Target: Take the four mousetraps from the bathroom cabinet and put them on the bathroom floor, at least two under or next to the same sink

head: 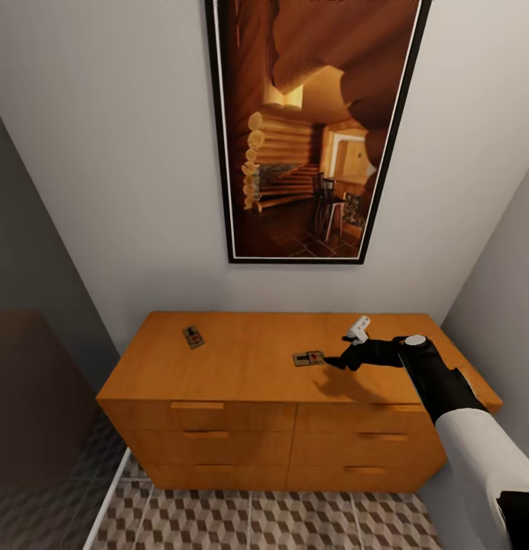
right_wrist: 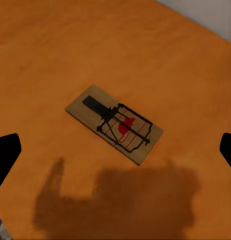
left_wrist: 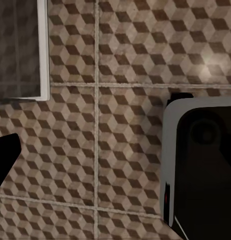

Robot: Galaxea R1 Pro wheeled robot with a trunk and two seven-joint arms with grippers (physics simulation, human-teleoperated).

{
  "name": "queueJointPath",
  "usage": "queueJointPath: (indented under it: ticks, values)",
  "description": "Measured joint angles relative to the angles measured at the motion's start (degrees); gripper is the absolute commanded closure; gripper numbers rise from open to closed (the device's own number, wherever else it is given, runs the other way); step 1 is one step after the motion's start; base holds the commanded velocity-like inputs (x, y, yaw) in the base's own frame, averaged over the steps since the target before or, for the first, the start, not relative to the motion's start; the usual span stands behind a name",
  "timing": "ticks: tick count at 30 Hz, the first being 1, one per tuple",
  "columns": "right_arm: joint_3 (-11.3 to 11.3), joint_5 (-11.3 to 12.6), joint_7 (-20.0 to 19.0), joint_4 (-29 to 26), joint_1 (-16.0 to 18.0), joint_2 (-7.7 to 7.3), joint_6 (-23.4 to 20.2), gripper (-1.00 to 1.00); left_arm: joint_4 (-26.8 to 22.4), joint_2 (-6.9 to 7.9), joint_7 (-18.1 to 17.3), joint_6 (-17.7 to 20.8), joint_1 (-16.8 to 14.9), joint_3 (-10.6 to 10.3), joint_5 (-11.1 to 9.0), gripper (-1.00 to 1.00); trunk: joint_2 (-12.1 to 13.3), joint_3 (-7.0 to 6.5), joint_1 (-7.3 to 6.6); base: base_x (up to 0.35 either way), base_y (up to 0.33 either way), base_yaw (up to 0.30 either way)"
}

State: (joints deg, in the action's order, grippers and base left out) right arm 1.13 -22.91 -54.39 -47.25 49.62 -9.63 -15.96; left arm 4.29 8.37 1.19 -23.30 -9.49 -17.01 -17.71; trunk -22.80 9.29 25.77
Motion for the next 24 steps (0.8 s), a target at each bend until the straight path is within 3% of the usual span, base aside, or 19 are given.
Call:
queueJointPath:
  ticks: [6, 10, 13, 14, 16, 19, 24]
  values:
    - [0.02, 0.04, 5.44, 0.04, 0.0, 2.47, -1.3, -1.0, -0.01, 0.01, 0.0, 0.0, 0.01, 0.0, -0.01, -1.0, 0.01, 0.0, 0.0, -0.153, 0.0, 0.0]
    - [0.04, 0.1, 11.33, 0.11, 0.0, 5.02, -3.29, -1.0, -0.01, -0.04, 0.0, 0.0, 0.01, 0.0, -0.01, -1.0, 0.01, 0.0, -0.01, -0.069, 0.0, 0.0]
    - [0.08, 0.16, 16.8, 0.13, 0.0, 7.01, -3.95, -1.0, -0.01, -0.13, 0.0, 0.0, 0.01, 0.0, -0.01, -1.0, 0.0, 0.0, -0.01, -0.029, 0.0, 0.0]
    - [0.07, 0.26, 21.02, 0.14, -0.01, 8.24, -4.21, -1.0, -0.01, -0.24, 0.0, 0.0, 0.0, -0.01, -0.01, -1.0, 0.0, 0.0, -0.02, -0.016, 0.0, 0.0]
    - [0.1, 0.31, 25.23, 0.17, 0.0, 9.39, -4.38, -1.0, -0.01, -0.3, 0.0, 0.0, 0.01, 0.0, -0.02, -1.0, 0.0, 0.0, -0.02, -0.011, 0.0, 0.0]
    - [0.08, 0.44, 30.11, 0.26, -0.01, 10.65, -4.51, -1.0, 0.0, -0.37, 0.0, 0.0, 0.0, 0.0, -0.01, -1.0, 0.0, 0.0, -0.02, -0.007, 0.0, 0.0]
    - [0.1, 0.6, 34.43, 0.37, -0.01, 11.97, -4.66, -1.0, 0.0, -0.44, 0.0, 0.0, 0.0, 0.0, -0.01, -1.0, 0.0, 0.0, -0.02, -0.002, 0.0, 0.0]
